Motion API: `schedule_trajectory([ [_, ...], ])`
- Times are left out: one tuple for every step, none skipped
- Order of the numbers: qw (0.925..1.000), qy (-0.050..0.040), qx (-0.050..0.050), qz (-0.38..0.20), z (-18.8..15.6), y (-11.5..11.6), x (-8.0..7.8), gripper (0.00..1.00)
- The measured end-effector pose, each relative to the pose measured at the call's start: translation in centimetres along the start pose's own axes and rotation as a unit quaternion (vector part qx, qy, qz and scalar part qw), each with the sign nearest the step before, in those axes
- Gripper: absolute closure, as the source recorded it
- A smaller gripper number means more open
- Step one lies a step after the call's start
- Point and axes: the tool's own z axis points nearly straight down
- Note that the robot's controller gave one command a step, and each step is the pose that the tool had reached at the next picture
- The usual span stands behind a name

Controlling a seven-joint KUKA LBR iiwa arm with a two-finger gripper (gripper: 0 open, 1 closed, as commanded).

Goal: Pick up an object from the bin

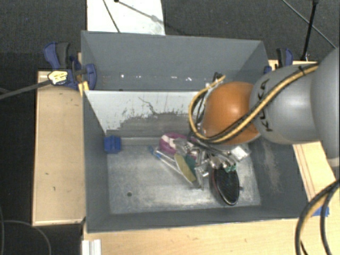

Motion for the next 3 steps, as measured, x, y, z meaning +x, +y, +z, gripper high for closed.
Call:
schedule_trajectory([
  [0.9982, 0.0023, -0.002, -0.06, 0.0, -0.3, -0.7, 0.0],
  [0.9984, 0.0, -0.001, -0.057, -0.3, -0.4, -0.9, 1.0],
  [0.9974, 0.0052, -0.002, -0.071, -5.7, -0.2, 0.1, 1.0],
])
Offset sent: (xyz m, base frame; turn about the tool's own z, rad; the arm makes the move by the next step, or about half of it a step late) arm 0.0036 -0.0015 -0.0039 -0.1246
